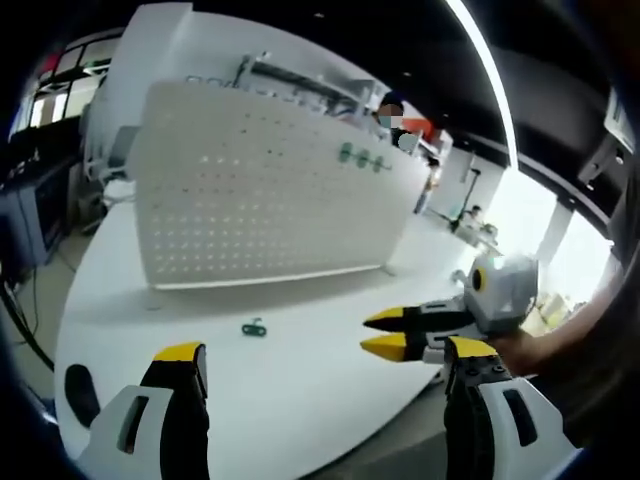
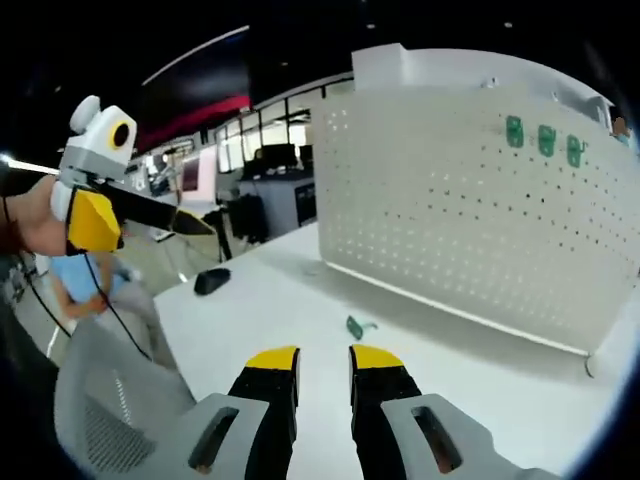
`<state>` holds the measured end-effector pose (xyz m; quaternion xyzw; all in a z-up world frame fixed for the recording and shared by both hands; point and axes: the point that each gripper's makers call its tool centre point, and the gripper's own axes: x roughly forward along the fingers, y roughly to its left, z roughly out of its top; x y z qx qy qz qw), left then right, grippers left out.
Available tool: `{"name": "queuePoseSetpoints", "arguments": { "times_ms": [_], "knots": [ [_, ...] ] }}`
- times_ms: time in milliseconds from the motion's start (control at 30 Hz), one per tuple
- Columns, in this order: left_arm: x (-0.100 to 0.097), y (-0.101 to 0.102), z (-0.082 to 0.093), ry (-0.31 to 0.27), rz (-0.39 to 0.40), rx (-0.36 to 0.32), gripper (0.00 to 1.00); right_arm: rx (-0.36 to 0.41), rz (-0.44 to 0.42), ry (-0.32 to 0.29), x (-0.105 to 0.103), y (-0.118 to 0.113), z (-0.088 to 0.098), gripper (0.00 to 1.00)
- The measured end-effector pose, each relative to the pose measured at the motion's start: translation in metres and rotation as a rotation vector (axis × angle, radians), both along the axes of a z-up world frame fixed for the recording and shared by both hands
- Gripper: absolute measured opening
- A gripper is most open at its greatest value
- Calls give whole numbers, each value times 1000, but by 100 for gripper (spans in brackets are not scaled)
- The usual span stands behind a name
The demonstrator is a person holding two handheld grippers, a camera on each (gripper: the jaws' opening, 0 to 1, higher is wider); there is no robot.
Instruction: Insert the hook assembly into the mounting plate slot until the hook locks in place.
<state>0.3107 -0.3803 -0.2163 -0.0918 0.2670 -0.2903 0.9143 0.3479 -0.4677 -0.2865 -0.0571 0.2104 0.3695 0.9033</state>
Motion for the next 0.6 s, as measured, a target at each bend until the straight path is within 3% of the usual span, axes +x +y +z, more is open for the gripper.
{"name": "queuePoseSetpoints", "arguments": {
  "times_ms": [300,600],
  "knots": [
    [16,4,-7,23,7,4,100,-19,36,74,42,33,-40,18],
    [33,12,-17,45,18,-8,100,-24,41,172,71,51,-80,18]
  ]
}}
